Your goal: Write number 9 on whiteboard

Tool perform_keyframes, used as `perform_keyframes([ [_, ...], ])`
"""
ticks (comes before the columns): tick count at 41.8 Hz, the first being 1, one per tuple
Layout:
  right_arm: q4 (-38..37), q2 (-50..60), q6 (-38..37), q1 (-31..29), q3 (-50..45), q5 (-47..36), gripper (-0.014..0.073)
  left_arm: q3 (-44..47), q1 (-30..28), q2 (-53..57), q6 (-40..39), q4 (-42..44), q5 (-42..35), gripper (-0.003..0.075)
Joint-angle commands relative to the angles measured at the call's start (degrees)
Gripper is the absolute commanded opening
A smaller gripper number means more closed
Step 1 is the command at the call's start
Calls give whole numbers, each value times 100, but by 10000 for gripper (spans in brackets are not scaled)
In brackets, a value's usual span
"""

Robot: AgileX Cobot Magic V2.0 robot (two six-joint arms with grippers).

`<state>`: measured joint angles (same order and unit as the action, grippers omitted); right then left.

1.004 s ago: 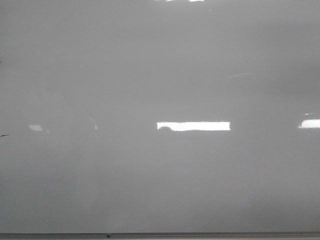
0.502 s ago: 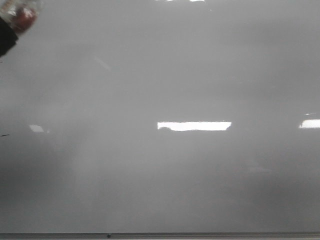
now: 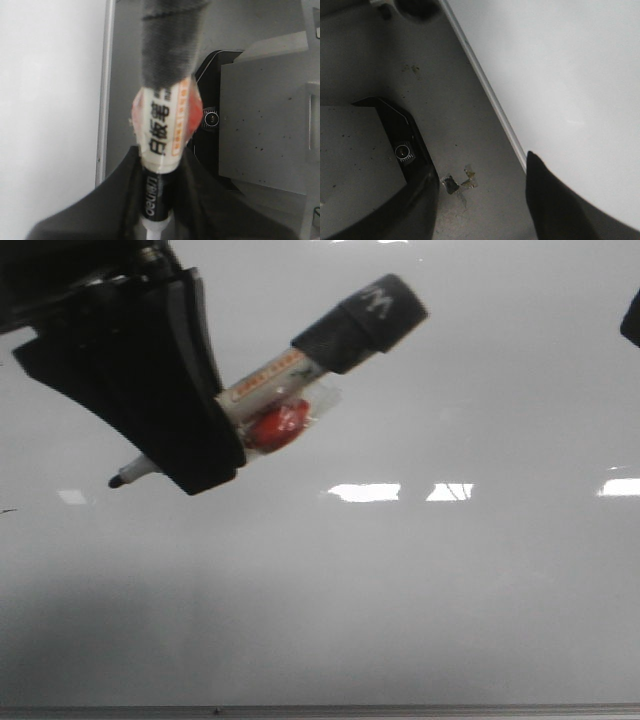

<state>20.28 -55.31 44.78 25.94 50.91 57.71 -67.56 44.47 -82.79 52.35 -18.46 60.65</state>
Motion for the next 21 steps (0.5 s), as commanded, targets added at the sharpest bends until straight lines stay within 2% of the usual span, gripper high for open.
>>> perform_keyframes([
  [1, 382, 17, 355, 284, 197, -207, 424, -344, 304, 66, -21, -52, -189, 8],
  [14, 980, -565, 665, 757, 224, -819, 424, -441, 500, 41, -21, -38, -299, 8],
  [21, 1203, -859, 665, 908, 522, -840, 424, -441, 500, 41, -21, -38, -299, 8],
])
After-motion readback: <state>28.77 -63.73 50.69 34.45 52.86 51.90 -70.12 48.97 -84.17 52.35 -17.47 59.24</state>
